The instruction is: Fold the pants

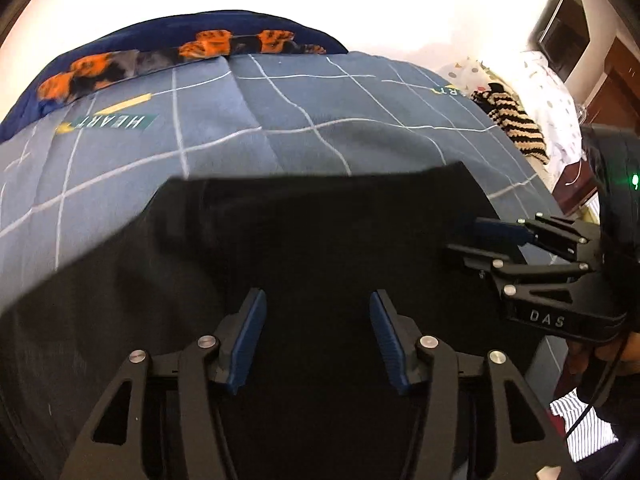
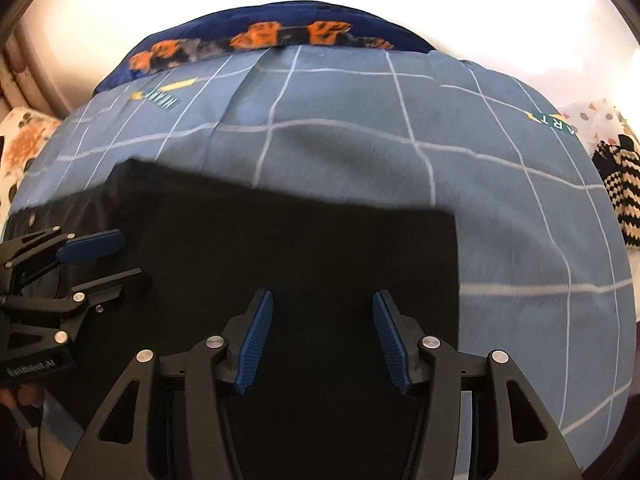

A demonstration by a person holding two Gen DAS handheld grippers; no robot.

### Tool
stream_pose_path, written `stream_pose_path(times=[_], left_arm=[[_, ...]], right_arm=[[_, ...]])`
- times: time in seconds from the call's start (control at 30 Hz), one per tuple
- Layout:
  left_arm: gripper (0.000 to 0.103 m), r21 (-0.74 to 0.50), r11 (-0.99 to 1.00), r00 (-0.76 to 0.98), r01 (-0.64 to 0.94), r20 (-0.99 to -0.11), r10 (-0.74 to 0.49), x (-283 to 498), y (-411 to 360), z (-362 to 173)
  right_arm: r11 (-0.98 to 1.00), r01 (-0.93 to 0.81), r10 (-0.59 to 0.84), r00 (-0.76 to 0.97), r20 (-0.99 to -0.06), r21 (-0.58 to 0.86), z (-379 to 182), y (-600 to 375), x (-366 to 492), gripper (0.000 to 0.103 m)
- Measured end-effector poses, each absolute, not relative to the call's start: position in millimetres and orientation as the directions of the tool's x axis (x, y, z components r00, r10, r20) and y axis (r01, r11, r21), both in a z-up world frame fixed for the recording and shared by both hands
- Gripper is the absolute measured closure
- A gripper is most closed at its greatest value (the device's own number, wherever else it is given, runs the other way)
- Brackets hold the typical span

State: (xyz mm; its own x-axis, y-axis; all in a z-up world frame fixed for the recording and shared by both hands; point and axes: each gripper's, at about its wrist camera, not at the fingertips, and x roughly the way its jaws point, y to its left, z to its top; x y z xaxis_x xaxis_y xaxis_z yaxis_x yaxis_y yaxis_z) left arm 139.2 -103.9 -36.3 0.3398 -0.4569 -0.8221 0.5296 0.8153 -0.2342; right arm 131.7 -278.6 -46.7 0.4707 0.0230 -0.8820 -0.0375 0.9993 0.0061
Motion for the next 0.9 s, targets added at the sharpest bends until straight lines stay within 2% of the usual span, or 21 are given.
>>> stream_pose_path(times=[0.33, 0.4, 0.63, 0.9], left_arm=[[0.049, -0.309, 0.829, 0.326, 0.465, -0.811, -0.486, 81.0, -18.7, -23.4], [0.044, -0.342, 0.846, 0.349, 0.410, -0.798, -0.492, 72.5, 14.0, -14.5], [0.040, -0.536, 0.831, 0.428, 0.151, -0.722, -0.544, 49.0, 135.4, 8.7], [0.037, -0.757, 0.626, 0.451, -0.190, -0.633, -0.629, 36.4, 229.6, -28.5]], right_arm=[[0.992, -0.104, 0.112, 0.423, -0.899, 0.075, -45.8, -231.2, 60.7, 0.045], [0.987, -0.137, 0.133, 0.412, -0.901, 0.084, -45.6, -214.9, 55.5, 0.043], [0.955, -0.235, 0.259, 0.361, -0.896, 0.181, -42.6, -157.2, 58.0, 0.043], [0.921, -0.289, 0.353, 0.335, -0.874, 0.261, -28.9, -116.6, 60.0, 0.043]])
